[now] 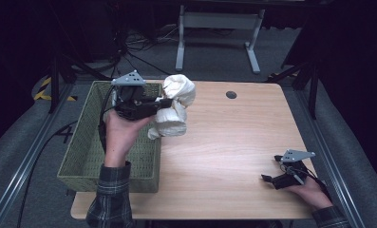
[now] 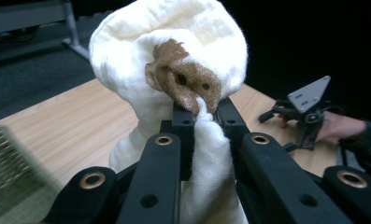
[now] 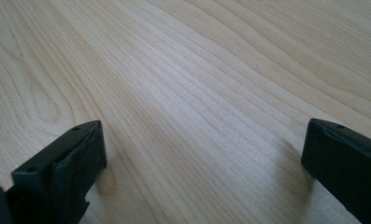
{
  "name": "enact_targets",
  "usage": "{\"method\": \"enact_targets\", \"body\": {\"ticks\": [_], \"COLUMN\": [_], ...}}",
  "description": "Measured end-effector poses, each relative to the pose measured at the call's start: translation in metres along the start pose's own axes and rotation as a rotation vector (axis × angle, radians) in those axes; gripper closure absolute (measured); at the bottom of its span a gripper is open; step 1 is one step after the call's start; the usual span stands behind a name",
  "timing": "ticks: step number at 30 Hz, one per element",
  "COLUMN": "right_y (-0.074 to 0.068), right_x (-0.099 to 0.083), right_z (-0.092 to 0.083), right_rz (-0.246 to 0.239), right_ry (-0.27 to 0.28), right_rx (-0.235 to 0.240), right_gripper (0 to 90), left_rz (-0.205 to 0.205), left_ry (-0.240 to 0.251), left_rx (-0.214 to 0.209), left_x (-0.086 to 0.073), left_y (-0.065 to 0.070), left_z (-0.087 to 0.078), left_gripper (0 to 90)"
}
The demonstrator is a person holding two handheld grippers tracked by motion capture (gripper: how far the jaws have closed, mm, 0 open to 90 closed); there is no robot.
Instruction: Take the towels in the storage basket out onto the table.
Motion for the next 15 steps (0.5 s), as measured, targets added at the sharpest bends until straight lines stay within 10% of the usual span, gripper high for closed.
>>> {"method": "enact_targets", "body": {"ticks": [15], "right_y": [0.0], "right_x": [0.0], "right_z": [0.0], "right_rz": [0.0], "right_ry": [0.0], "right_rx": [0.0], "right_gripper": [0.3], "left_rz": [0.03], "left_ry": [-0.028], "left_rx": [-0.125], "left_x": [-0.005], "left_y": [0.027], "left_z": [0.051], "left_gripper": [82.1]}}
Point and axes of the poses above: each handheld gripper's, and its own axes: z roughly forward along the jaws, x roughly out of its top, y roughly to its right, the point moved 3 cm from there along z, roughly forward along the jaws, and after that the axes turned 12 degrees about -z, right-handed, at the moved point
